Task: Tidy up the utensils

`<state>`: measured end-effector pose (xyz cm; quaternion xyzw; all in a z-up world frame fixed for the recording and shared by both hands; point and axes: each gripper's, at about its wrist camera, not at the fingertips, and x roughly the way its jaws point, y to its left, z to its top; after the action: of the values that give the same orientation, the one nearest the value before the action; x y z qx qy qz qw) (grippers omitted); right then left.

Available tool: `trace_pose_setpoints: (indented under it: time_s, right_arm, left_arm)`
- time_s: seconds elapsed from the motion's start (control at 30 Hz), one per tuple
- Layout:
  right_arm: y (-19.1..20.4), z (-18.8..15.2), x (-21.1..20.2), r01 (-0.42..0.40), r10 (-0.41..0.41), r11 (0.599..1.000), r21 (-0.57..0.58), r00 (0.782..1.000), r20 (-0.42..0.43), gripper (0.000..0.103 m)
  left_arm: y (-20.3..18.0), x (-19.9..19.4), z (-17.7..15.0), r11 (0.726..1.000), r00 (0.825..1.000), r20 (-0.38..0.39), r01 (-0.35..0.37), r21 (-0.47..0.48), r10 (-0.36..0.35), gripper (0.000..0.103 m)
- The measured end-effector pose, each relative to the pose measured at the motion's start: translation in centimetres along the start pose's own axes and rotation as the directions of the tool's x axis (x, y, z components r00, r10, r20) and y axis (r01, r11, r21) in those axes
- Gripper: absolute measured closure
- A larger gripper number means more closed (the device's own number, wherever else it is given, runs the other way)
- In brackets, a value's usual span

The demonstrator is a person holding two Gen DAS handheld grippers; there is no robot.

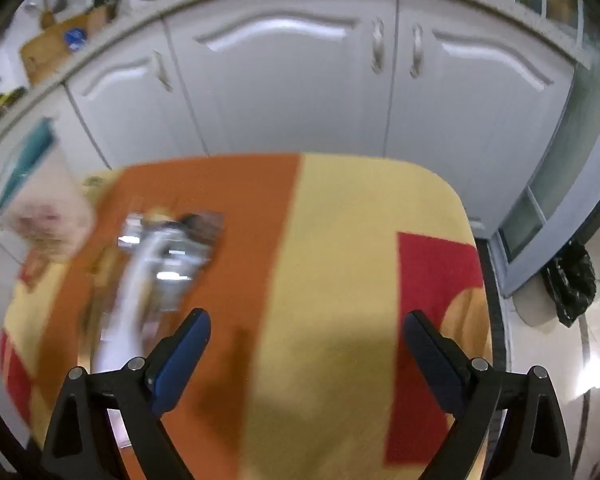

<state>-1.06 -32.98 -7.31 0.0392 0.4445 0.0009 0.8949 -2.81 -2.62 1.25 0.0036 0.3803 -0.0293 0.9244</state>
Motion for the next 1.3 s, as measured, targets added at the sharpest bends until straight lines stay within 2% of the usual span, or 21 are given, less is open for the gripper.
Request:
trace_pose_setpoints:
  time_s: [0.23, 0.37, 0.53, 0.93, 1.3]
  right_arm:
    - [4.7, 0.2, -6.4, -0.050, 0.052, 0.998, -0.025, 0.995, 0.086, 0.006]
    - [6.8, 0.6, -9.5, -0.040, 0.047, 0.998, -0.045, 0.986, 0.161, 0.006]
    - [8.3, 0.8, -12.1, -0.039, 0.048, 0.998, -0.044, 0.977, 0.209, 0.006]
    - [9.2, 0.3, -14.6, -0.044, 0.058, 0.997, -0.063, 0.966, 0.252, 0.006]
    - [9.6, 0.4, -15.6, -0.033, 0.047, 0.998, -0.060, 0.964, 0.263, 0.006]
  left_arm:
    - [-1.0, -1.6, -0.1, 1.000, 0.999, 0.027, 0.017, 0.007, -0.017, 0.035]
    - [-1.5, -2.8, -0.3, 0.999, 0.999, 0.046, 0.029, 0.015, -0.029, 0.035]
    - [-2.2, -4.2, -0.5, 0.999, 0.997, 0.067, 0.042, 0.021, -0.043, 0.035]
    - [-2.4, -6.1, -0.5, 1.000, 0.994, 0.105, 0.027, 0.016, -0.029, 0.035]
    - [-2.7, -6.7, -0.6, 0.999, 0.993, 0.107, 0.048, 0.026, -0.050, 0.035]
